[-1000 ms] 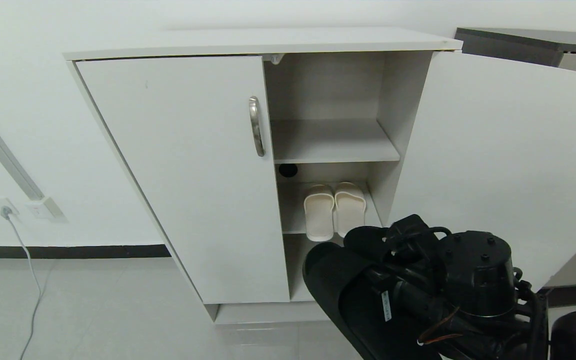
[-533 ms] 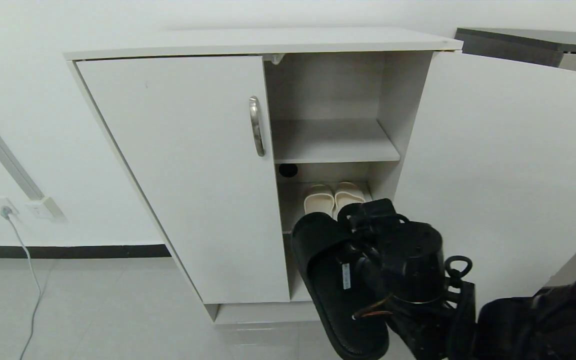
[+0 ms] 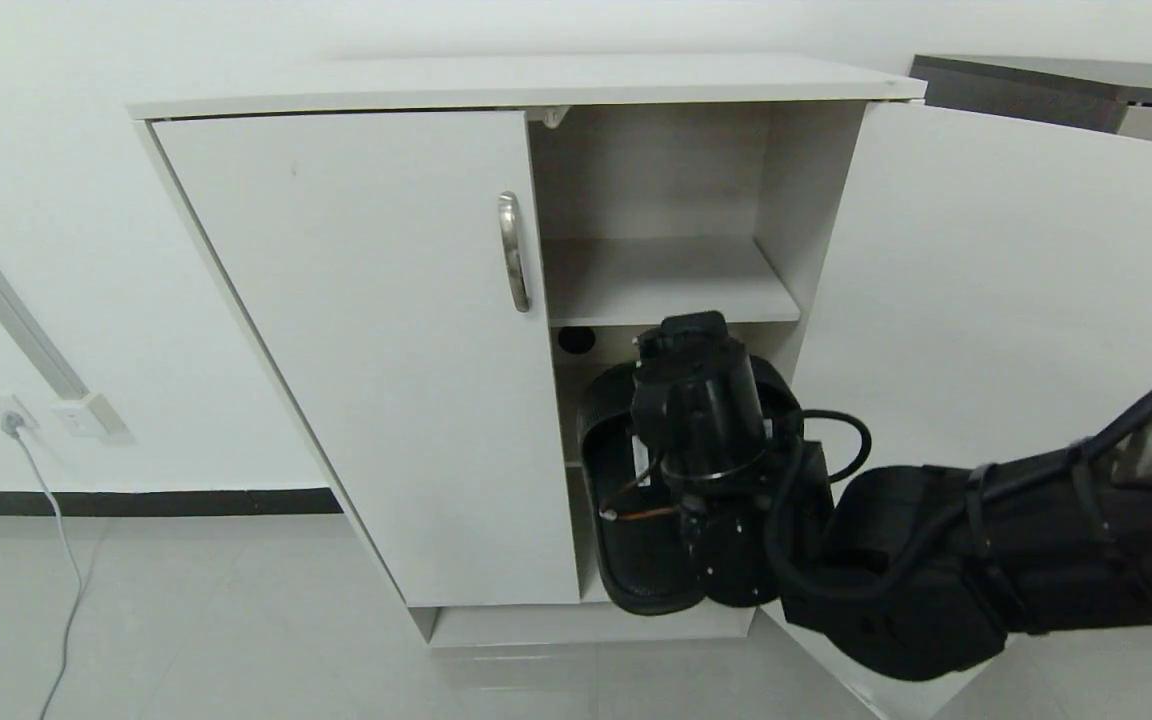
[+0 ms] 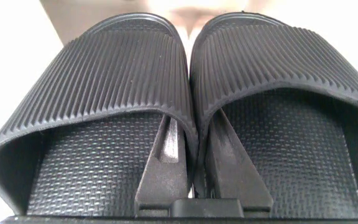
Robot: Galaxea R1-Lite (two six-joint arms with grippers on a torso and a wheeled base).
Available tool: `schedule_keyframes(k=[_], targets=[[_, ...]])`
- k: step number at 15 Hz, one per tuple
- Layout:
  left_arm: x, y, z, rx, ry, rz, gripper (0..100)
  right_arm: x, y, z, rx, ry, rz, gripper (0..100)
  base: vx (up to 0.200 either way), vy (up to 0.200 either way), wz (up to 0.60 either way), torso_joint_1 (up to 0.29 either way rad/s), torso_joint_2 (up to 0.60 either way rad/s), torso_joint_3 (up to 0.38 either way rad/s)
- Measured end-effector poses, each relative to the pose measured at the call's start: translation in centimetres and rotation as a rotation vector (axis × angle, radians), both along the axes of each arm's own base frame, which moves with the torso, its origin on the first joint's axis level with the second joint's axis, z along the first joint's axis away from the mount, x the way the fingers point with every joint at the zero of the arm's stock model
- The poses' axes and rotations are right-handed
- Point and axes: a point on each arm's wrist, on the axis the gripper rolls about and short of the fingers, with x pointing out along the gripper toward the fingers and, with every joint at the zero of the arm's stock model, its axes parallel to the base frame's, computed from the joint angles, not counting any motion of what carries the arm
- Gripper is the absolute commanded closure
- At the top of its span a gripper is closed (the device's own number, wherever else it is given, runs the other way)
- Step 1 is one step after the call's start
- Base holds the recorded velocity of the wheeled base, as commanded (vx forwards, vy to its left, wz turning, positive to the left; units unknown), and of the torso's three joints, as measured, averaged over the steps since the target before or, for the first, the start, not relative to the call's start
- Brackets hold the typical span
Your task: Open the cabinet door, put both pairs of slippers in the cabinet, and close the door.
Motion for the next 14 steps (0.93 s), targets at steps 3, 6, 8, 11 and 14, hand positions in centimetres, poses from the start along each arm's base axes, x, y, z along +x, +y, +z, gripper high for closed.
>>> schedule_keyframes(k=[3,6,8,11,14], targets=[[0.0,0.0,0.0,0.0,0.0,0.001,100,1.5,-0.8,3.9,0.047,-0.034,-0.042,100,0.0,0.0,0.0,0.0,0.0,0.0],[0.0,0.0,0.0,0.001,0.0,0.001,100,1.9,-1.1,5.0,0.075,-0.055,-0.053,100,0.0,0.0,0.0,0.0,0.0,0.0],[0.0,0.0,0.0,0.001,0.0,0.001,100,1.9,-1.2,5.2,0.079,-0.059,-0.055,100,0.0,0.0,0.0,0.0,0.0,0.0],[0.0,0.0,0.0,0.0,0.0,0.002,100,1.9,-1.3,4.9,0.073,-0.052,-0.052,100,0.0,0.0,0.0,0.0,0.0,0.0],[0.0,0.0,0.0,-0.001,0.0,0.001,100,1.8,-1.3,4.5,0.068,-0.041,-0.051,100,0.0,0.0,0.0,0.0,0.0,0.0]])
